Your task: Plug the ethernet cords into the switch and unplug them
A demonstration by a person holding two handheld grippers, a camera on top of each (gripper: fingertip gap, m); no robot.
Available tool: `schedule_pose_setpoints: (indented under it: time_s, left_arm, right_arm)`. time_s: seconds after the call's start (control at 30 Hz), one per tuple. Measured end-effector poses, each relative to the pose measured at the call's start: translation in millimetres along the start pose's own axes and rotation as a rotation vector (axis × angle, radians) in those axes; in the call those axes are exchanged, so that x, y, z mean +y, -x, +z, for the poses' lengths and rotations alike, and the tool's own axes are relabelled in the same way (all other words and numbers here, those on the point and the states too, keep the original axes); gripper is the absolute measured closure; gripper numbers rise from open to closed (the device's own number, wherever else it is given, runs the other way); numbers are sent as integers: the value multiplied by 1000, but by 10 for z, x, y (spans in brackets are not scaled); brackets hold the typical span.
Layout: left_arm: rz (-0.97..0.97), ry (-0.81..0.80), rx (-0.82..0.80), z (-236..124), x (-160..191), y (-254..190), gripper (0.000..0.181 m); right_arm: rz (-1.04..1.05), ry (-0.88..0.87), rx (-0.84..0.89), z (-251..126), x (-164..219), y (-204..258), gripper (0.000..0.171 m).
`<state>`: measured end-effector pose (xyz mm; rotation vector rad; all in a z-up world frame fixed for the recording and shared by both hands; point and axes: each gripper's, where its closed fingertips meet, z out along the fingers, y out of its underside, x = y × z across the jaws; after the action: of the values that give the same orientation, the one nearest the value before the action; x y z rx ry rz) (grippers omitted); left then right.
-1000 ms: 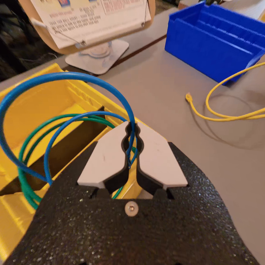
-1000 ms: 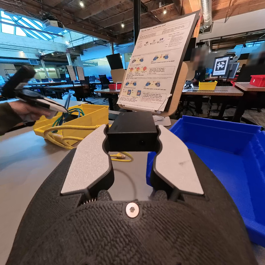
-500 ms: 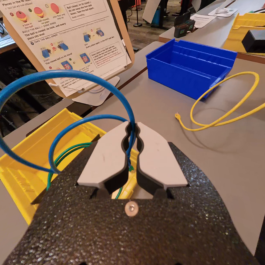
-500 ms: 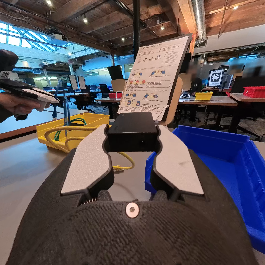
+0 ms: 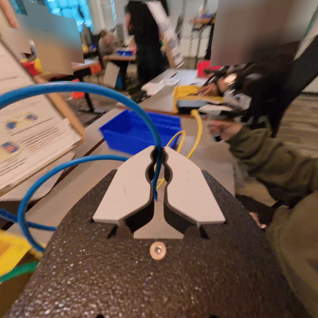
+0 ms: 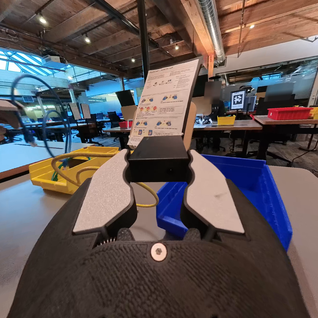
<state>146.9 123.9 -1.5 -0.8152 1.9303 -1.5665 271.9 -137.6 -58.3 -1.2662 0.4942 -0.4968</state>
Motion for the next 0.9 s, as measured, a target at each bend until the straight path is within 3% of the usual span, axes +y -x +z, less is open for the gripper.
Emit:
schedule_pose_setpoints:
  time_s: [0.1,0.17,0.37,0.5,0.67,0.9]
  left_arm:
    - [41,-123,202,155,-14,-436,176]
    - [120,-148,301,251,205,-668,176]
    - [210,45,396,411,1332,-1020,176]
    - [231,131,430,282,1800,-1152,176]
    - [175,167,404,68,2099,-1100,176]
    - [114,159,314,-214,2176,-945,175]
  right_arm:
    - [8,-11,13,-36,-25,-50,109]
    - [8,-14,13,-47,-39,-56,109]
    - [18,-17,6,-54,-34,-64,109]
    - [34,-17,0,-41,-13,-67,109]
    - [42,-14,-14,-19,5,-33,109]
    - [50,-11,-40,59,30,41,108]
